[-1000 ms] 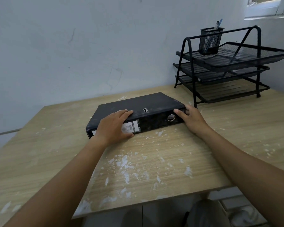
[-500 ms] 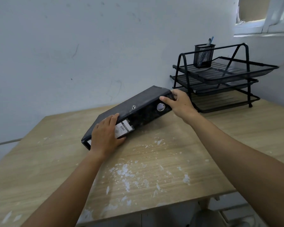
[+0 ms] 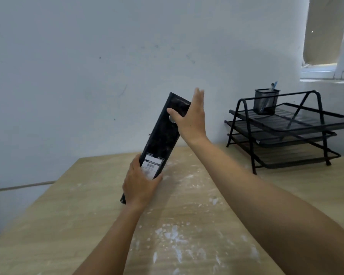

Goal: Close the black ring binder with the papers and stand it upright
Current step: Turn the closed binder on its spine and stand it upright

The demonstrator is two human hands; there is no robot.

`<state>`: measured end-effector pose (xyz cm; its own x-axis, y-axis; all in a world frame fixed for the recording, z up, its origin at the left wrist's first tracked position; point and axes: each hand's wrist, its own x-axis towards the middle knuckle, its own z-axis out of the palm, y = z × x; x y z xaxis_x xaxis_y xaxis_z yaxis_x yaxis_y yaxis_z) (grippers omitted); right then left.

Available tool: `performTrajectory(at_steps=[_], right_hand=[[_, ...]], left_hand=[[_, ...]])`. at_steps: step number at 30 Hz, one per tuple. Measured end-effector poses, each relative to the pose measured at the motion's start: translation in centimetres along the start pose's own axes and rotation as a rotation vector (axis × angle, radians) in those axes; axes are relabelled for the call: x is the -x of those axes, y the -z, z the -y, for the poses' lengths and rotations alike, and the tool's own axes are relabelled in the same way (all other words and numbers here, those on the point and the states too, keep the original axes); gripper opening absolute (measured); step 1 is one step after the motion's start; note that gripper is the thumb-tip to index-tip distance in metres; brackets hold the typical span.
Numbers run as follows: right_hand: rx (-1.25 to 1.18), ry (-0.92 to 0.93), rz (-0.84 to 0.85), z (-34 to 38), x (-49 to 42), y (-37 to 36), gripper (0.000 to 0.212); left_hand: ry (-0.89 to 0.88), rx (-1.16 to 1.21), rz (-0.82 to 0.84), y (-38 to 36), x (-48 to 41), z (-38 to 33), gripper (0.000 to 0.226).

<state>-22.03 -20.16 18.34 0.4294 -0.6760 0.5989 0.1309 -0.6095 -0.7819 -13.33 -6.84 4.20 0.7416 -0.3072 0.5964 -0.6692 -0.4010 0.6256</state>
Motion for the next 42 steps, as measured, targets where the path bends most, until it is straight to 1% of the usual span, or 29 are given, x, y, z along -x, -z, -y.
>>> performTrajectory(at_steps=[4, 6, 10, 15, 19, 24, 26, 28, 30, 32, 36, 39, 42], right_hand=[[-0.140, -0.088, 0.023, 1.5, 1.2, -3.5, 0.104], [-0.153, -0.077, 0.039, 2.4, 2.0, -5.2, 0.105], [-0.116, -0.037, 0.079, 3.4, 3.9, -8.2, 0.106], [0.008, -0.021, 0.136, 3.7, 5.9, -11.1, 0.111], [0.072, -0.042, 0.170, 3.9, 6.9, -12.3, 0.111], [0.130, -0.043, 0.206, 4.2, 7.8, -13.5, 0.107], [0.136, -0.067, 0.216, 4.0, 8.2, -13.9, 0.105], [0.120, -0.080, 0.208, 3.6, 8.5, -14.1, 0.103], [0.100, -0.075, 0.211, 3.4, 8.4, -14.0, 0.102], [0.070, -0.075, 0.225, 3.3, 8.2, -13.7, 0.104], [-0.002, -0.062, 0.235, 3.3, 7.7, -13.5, 0.109], [-0.053, -0.044, 0.231, 3.3, 7.6, -13.6, 0.103], [-0.095, -0.031, 0.233, 3.4, 7.7, -13.7, 0.098]], left_hand=[[0.078, 0.071, -0.024, 0.3, -0.1, 0.3, 0.082], [0.125, 0.104, -0.042, 0.6, -0.2, 0.7, 0.081], [0.195, 0.174, -0.066, 1.1, -0.4, 1.2, 0.082], [0.267, 0.271, -0.073, 1.9, -0.2, 2.0, 0.081], [0.290, 0.311, -0.080, 2.3, 0.2, 2.4, 0.088], [0.311, 0.328, -0.090, 2.6, 0.9, 2.8, 0.092], [0.315, 0.306, -0.057, 2.7, 1.1, 3.0, 0.093], [0.322, 0.281, -0.030, 2.7, 1.3, 2.9, 0.092], [0.342, 0.267, -0.032, 2.8, 1.4, 2.6, 0.097], [0.368, 0.265, -0.029, 2.9, 1.4, 2.2, 0.102], [0.406, 0.296, -0.027, 3.0, 1.5, 1.9, 0.100], [0.434, 0.316, -0.030, 3.1, 1.3, 1.7, 0.100], [0.397, 0.401, -0.072, 3.1, 1.2, 1.5, 0.095]])
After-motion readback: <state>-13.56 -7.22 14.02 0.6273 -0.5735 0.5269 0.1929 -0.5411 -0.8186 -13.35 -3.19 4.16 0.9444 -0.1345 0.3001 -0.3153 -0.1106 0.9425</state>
